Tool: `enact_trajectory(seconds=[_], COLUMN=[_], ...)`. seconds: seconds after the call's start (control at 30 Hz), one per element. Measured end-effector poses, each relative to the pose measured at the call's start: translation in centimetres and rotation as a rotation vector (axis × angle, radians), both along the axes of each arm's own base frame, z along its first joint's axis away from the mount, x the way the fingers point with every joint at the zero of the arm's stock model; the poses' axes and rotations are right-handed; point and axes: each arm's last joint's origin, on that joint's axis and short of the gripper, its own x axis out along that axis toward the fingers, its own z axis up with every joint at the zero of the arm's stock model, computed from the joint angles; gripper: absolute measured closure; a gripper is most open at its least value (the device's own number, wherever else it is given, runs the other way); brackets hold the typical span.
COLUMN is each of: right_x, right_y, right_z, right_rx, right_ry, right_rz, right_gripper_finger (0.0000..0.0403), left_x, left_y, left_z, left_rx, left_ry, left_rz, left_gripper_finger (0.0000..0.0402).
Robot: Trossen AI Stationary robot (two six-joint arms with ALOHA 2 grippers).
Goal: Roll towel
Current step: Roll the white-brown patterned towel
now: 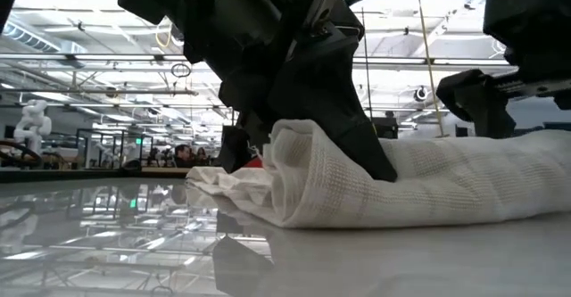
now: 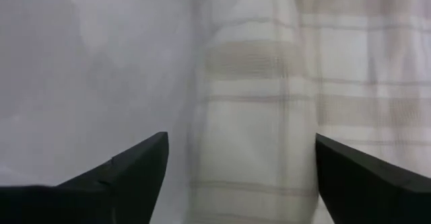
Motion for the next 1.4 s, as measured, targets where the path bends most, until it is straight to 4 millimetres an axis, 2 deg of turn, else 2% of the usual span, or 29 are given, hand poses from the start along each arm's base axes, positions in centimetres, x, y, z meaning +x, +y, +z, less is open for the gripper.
enact_trajectory(seconds=[0.33,0.43,0.57,0.73,0.87,1.03,1.17,1.3,1.4], right_x=[0.3,0.3,0.3,0.3,0.3,0.4,0.6,0.9,1.1], right_y=[0.1,0.1,0.1,0.2,0.2,0.2,0.0,-0.5,-0.9], right_z=[-1.5,-1.6,-1.6,-1.6,-1.6,-1.5,-1.5,-1.4,-1.4], right_rx=[-0.084,-0.082,-0.061,-0.017,-0.014,-0.008,0.054,0.136,0.176], right_ry=[0.025,0.029,0.04,0.062,0.063,0.054,0.072,0.112,0.139], right_rz=[0.024,0.026,0.027,0.041,0.039,0.036,0.022,-0.01,-0.032], right_gripper_finger=[0.0122,0.0155,0.0224,0.0325,0.0384,0.0377,0.0374,0.0383,0.0382], left_x=[0.0,0.0,0.0,-0.2,-0.9,-2.6,-2.8,-3.1,-3.8], left_y=[0.0,0.0,0.0,0.0,0.1,0.5,0.4,-1.9,-3.5], left_z=[0.0,0.0,0.0,0.8,2.8,5.1,7.2,8.6,7.8], left_rx=[-0.002,-0.014,-0.053,-0.052,-0.041,0.03,0.068,0.234,0.346], left_ry=[0.0,0.005,0.015,0.016,0.03,0.089,-0.005,-0.21,-0.228], left_rz=[-0.001,0.013,0.06,0.046,0.027,-0.017,-0.041,-0.125,-0.106], left_gripper_finger=[0.0359,0.0359,0.0354,0.0297,0.0234,0.0166,0.0136,0.0129,0.0129])
